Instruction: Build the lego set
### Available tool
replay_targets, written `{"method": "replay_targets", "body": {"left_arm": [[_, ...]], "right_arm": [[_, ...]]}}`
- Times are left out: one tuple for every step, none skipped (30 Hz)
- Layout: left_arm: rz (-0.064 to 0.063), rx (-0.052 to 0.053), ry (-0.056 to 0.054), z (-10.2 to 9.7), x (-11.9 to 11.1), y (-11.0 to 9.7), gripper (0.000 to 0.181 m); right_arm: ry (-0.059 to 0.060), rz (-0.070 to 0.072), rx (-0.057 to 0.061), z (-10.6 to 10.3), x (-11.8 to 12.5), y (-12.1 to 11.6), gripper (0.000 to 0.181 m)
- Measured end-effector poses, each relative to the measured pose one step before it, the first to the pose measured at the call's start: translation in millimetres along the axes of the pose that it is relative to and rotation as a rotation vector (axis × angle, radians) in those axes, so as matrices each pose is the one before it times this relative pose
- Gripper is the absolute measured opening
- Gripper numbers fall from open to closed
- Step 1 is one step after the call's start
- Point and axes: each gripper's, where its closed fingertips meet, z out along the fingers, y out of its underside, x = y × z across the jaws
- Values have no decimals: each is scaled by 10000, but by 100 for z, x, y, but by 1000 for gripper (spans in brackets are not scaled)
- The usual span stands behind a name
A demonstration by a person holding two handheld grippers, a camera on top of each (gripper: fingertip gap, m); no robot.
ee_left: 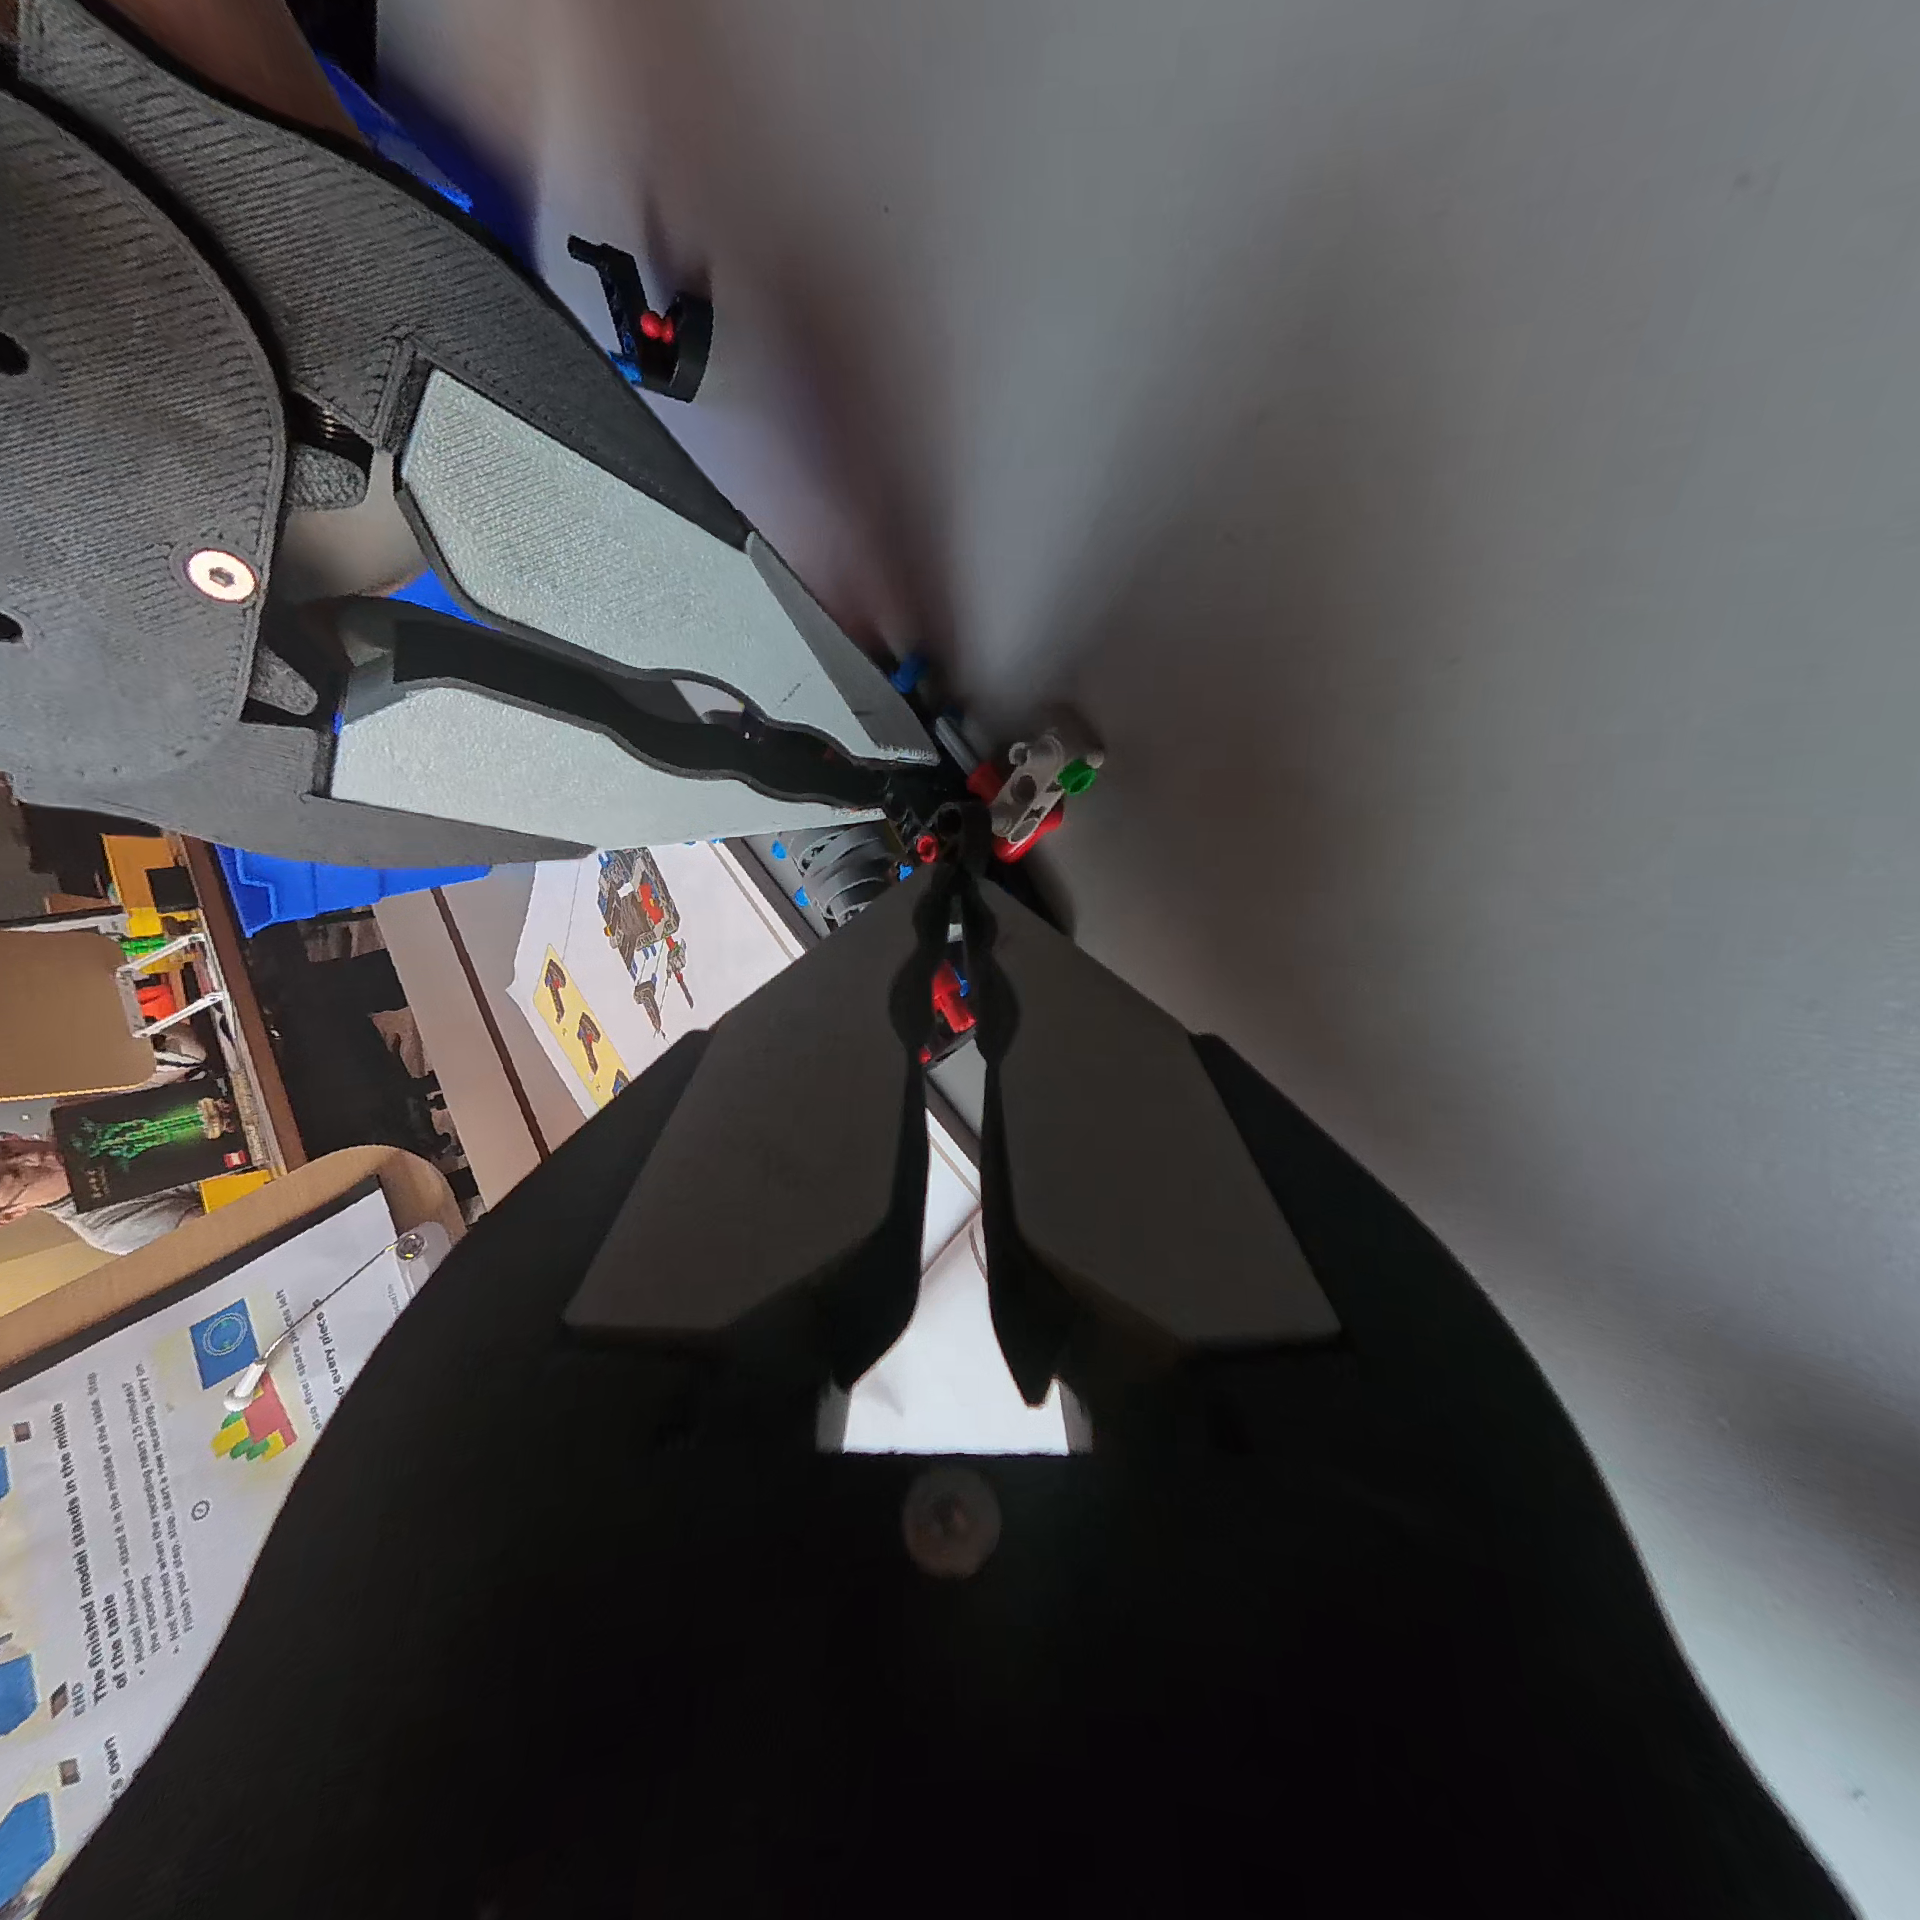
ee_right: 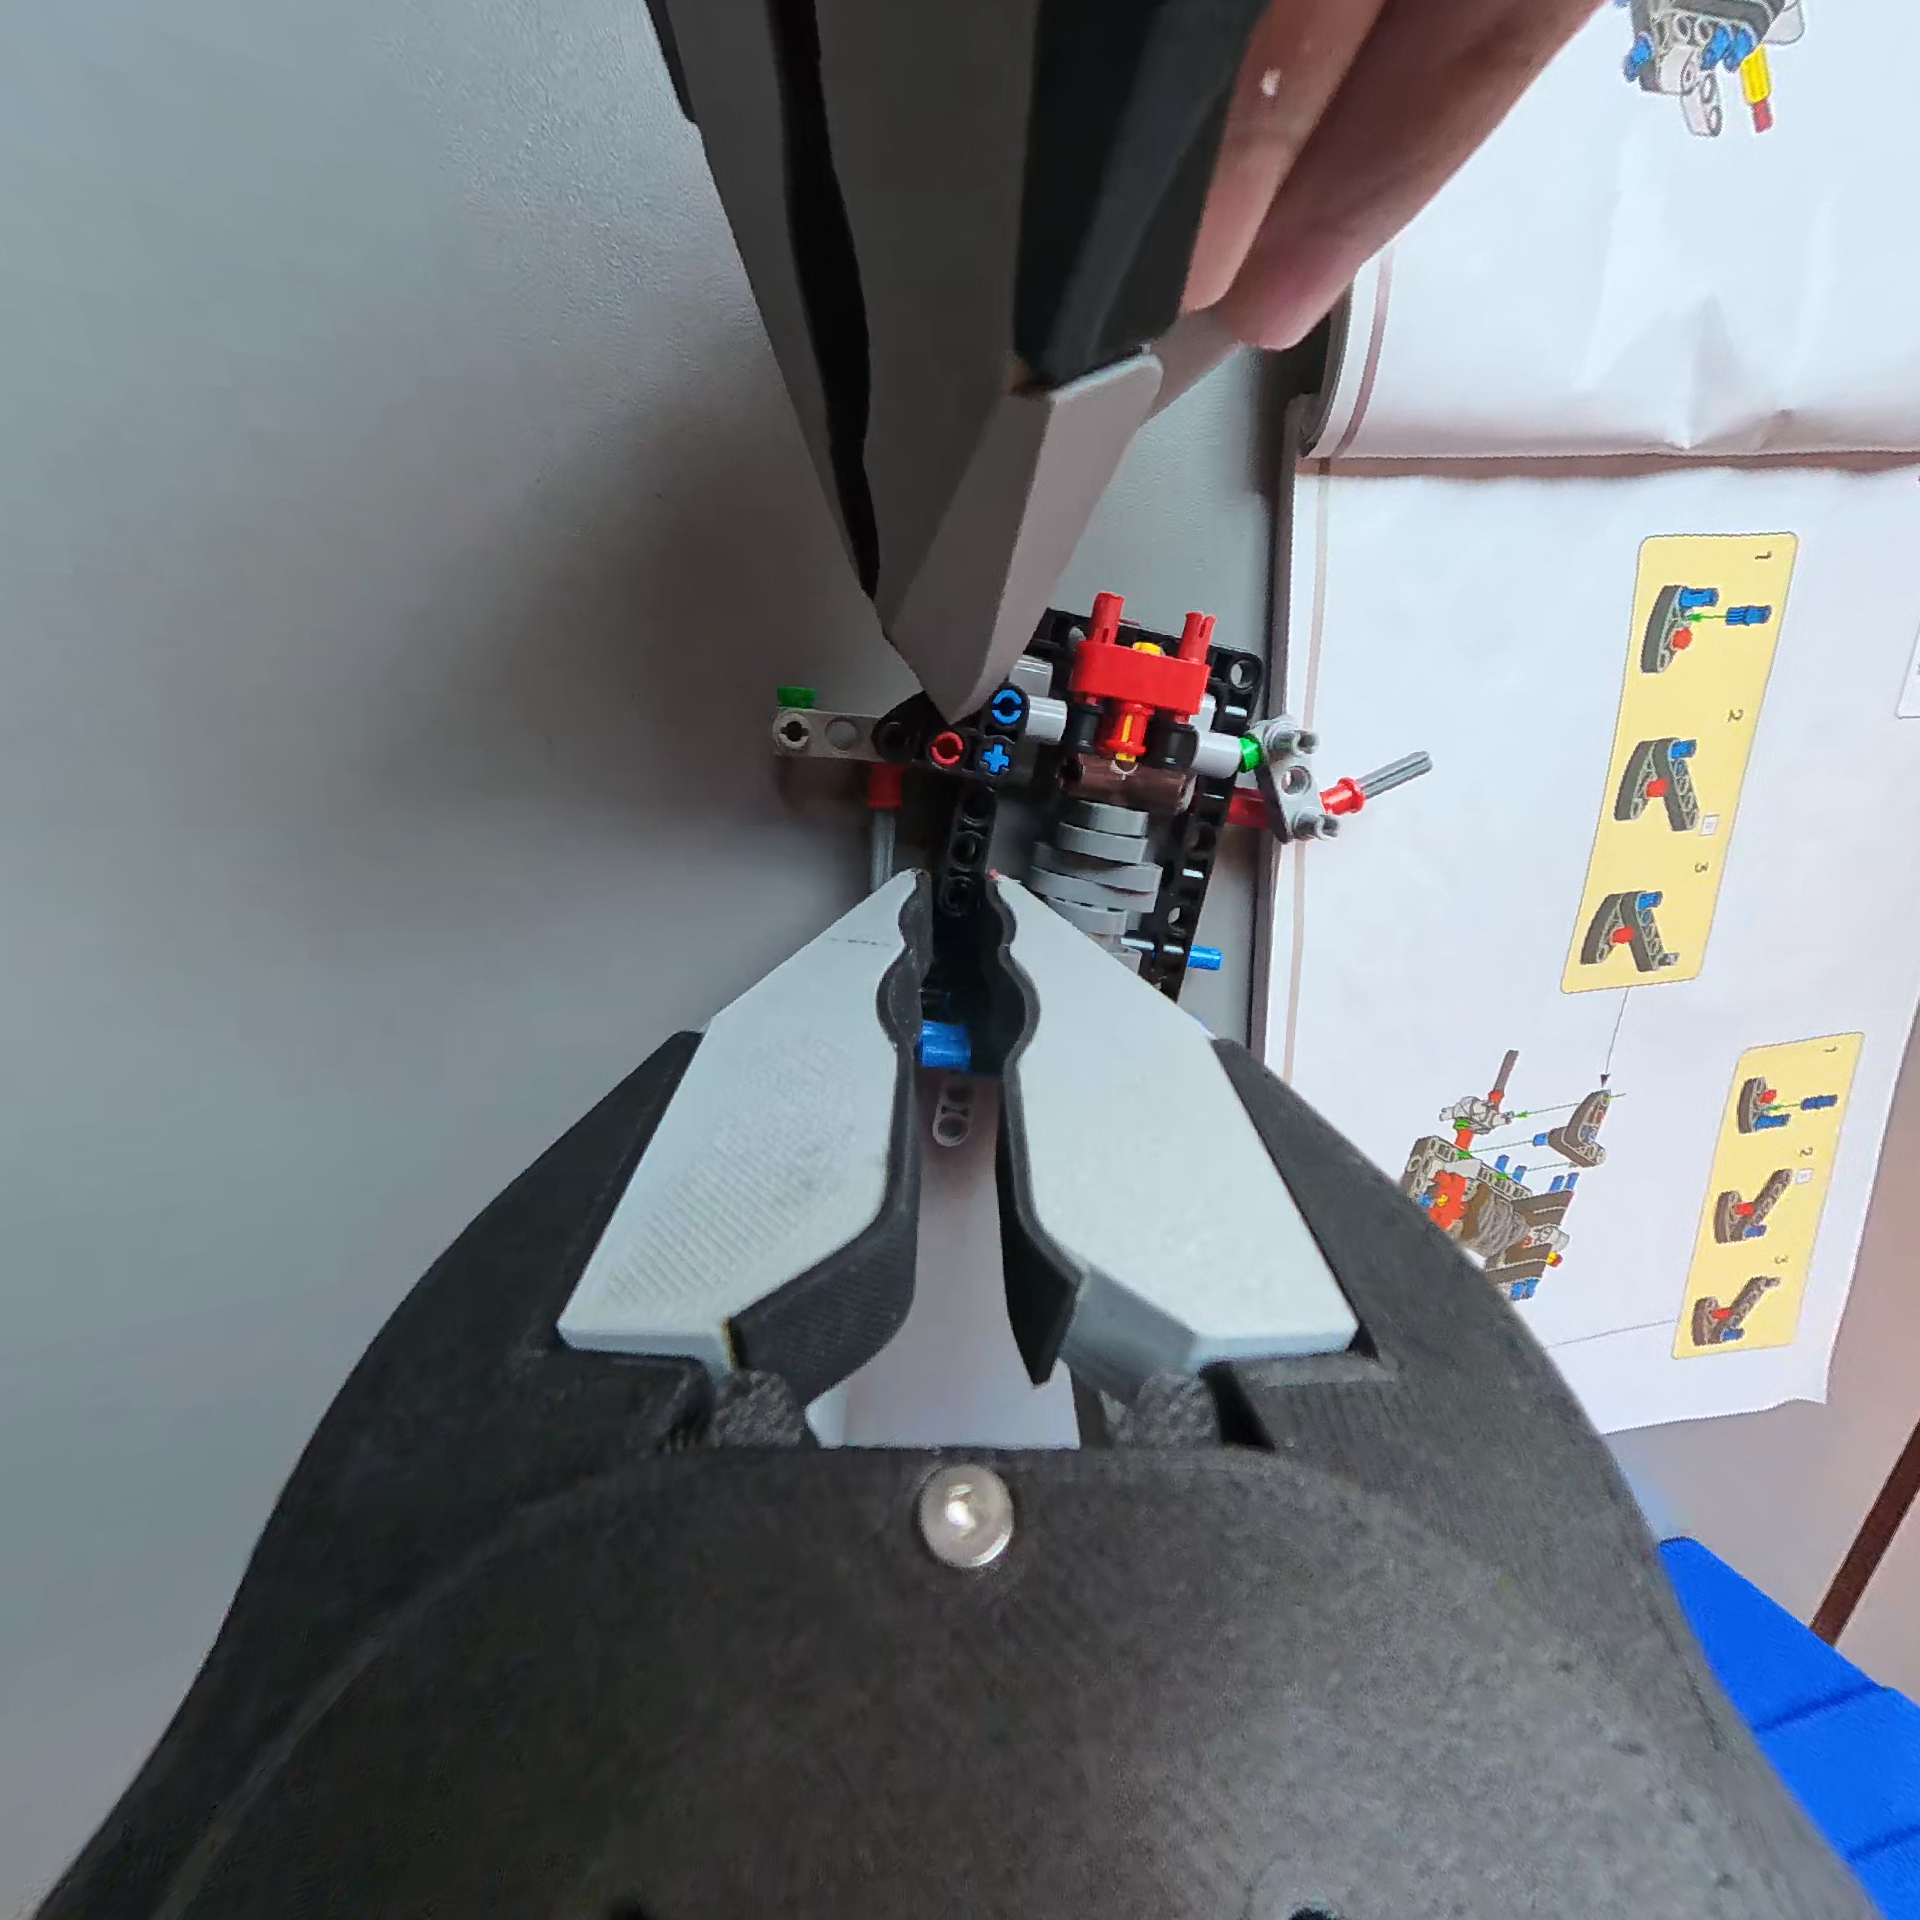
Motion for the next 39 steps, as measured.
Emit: {"method": "replay_targets", "body": {"left_arm": [[-8, -4, 36, 3, 22, 0, 0], [16, -19, 13, -5, 16, 15, 0], [26, -28, 10, 3, 18, 32, 0], [4, -14, 6, 3, 8, 14, 0], [2, -8, 15, -3, 33, 7, 0], [15, -3, 1, 25, 7, 4, 0], [6, 5, -7, 18, -8, -26, 0], [-3, 3, 13, 25, 13, -9, 0], [12, -9, 8, 21, -11, 13, 0], [11, -2, 3, 14, -17, -5, 0], [-12, 2, 13, 30, -14, -14, 0], [-5, 0, 14, 23, -21, -28, 0], [6, 0, 2, 30, -39, -26, 0], [-1, 2, -2, 60, -50, -41, 0], [11, 7, -2, 55, -45, -61, 0], [14, 6, -7, 62, -48, -59, 0], [9, 11, -6, 57, -43, -44, 0], [-8, 17, -9, 53, -45, -40, 0], [-15, 19, -16, 55, -50, -44, 0], [-9, 26, -55, 52, -85, -56, 0], [-9, 15, -47, 28, -70, -42, 0], [-25, 19, -54, 39, -81, -35, 0], [-24, 26, -47, 35, -52, -35, 0], [-33, 22, -16, 15, -23, -6, 0], [-47, 2, -42, 37, -74, 35, 0], [-51, 6, -34, 43, -37, 35, 0], [-64, 17, -25, 41, -45, 11, 0], [-77, 30, -8, 30, -24, -5, 0], [-79, 26, -7, 25, -34, 4, 0], [-67, 23, -20, 36, -57, 3, 0], [-27, 28, -31, 45, -41, -25, 0], [3, 19, -40, 59, -30, -27, 0], [28, 27, -25, 42, 13, -47, 0], [38, -6, -35, 18, -18, -10, 0], [44, -15, -26, 1, 0, 3, 0], [62, -49, -47, -2, -38, 24, 0], [85, -89, -57, -13, -45, 43, 2], [24, -122, -79, 13, -92, 88, 9], [-16, -78, 210, 51, 348, 57, 14]], "right_arm": [[123, -118, -13, -51, 80, 36, 6], [106, -106, -43, -75, 86, 69, 7], [55, -47, -44, -99, 55, 67, 8], [-24, 18, -25, -97, -1, 48, 9], [-78, 67, -2, -118, -45, 44, 11], [-85, 97, 15, -87, -26, 28, 12], [-121, 73, 22, -26, -95, 11, 13], [-52, 13, -42, 1, -38, 57, 14], [34, -29, -65, -47, 41, 78, 14], [40, -47, -51, -96, 32, 57, 15], [92, -30, -30, -172, 129, 33, 15], [79, 1, 28, -207, 132, -11, 15], [18, 47, 107, -217, 81, -106, 16], [-19, 77, 124, -153, 47, -105, 16], [-58, 58, 59, -74, -20, -25, 15], [-27, 21, 30, -22, -12, 17, 15], [20, 4, 72, 30, 29, -37, 13], [3, 22, 89, 127, -11, -62, 8], [-18, 28, 4, 234, 8, 73, 5], [-10, 16, -106, 296, 41, 235, 5], [-30, -13, -125, 282, 7, 245, 5], [-46, -51, -63, 221, -12, 170, 5], [-63, -55, -24, 119, 11, 80, 5], [-91, -54, 8, 16, 17, 20, 5], [-79, -73, -10, -25, 71, 45, 5], [-55, -99, -7, -9, 97, 47, 5], [-53, -90, 7, 16, 86, 43, 5], [-79, -29, 36, 26, 52, 23, 5], [-90, 47, 42, -9, 15, 17, 4], [-82, 97, 46, -15, -8, 31, 4], [-35, 79, 84, -12, 5, 18, 4], [11, 8, 123, 23, 23, 23, 4], [29, -65, 147, 47, -11, 8, 4], [41, -88, 129, 42, -16, 17, 4], [36, -36, 108, 12, 10, -8, 4], [-50, 81, 72, 33, -49, 31, 4], [-129, 172, -21, 116, -72, 161, 4], [-109, 189, 38, 84, -2, 80, 3], [-74, 108, 88, -10, 13, 24, 4]]}}
